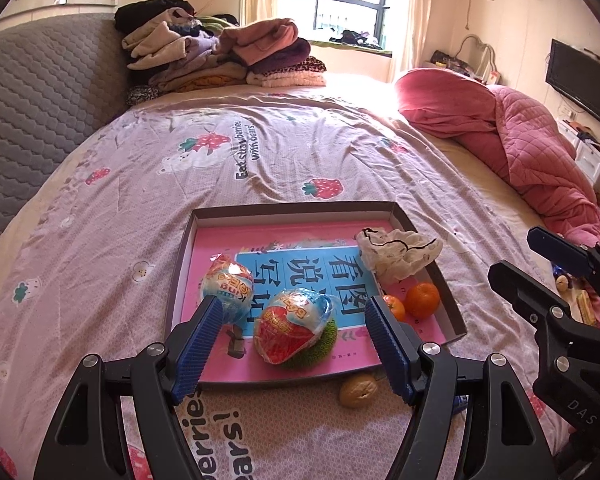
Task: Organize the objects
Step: 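Open the left gripper and withdraw both grippers back from the tray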
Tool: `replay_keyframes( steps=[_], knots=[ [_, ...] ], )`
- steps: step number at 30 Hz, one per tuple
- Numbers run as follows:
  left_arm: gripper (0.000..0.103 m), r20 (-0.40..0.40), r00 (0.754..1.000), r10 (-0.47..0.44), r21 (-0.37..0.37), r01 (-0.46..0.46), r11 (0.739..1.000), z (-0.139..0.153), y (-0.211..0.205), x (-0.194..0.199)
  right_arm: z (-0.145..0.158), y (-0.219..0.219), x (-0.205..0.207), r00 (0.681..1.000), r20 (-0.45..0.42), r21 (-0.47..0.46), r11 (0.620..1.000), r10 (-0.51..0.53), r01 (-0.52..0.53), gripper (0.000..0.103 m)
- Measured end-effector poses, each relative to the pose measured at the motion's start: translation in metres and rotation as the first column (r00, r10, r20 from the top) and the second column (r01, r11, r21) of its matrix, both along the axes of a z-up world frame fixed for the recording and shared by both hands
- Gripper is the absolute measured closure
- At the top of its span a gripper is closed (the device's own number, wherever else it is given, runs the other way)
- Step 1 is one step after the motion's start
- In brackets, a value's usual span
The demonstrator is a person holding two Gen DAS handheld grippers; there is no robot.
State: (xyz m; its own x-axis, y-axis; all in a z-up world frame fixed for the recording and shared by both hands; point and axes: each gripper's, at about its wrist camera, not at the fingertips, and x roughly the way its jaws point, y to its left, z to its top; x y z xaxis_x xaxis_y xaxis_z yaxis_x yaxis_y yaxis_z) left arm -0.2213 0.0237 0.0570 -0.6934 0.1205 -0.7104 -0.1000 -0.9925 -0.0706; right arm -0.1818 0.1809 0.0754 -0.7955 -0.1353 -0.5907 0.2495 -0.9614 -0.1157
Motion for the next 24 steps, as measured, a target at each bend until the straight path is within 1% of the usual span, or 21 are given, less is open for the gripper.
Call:
replay_keyframes(
  steps=[5, 12, 24],
  knots=[
    [0.028, -0.006, 1.000, -0.006, 0.004, 0.006, 1.000, 0.005, 0.000, 0.019, 0.003, -0.002, 0.021, 1.000, -0.009, -0.004, 1.000, 0.005, -0.005, 0.046],
    [0.028, -0.006, 1.000, -0.012, 0.008, 0.012, 1.000, 0.005, 0.002, 0.043, -0.010, 0.008, 0.048, 1.000, 0.014, -0.012, 1.000, -0.009, 0.009, 0.045],
    [0.028, -0.033, 0.999, -0.033, -0.027, 0.032, 0.999, 0.008, 0.012, 0.082, -0.021, 0.016, 0.083, 1.000, 0.017, -0.034, 0.999, -0.027, 0.027, 0.045]
  ],
)
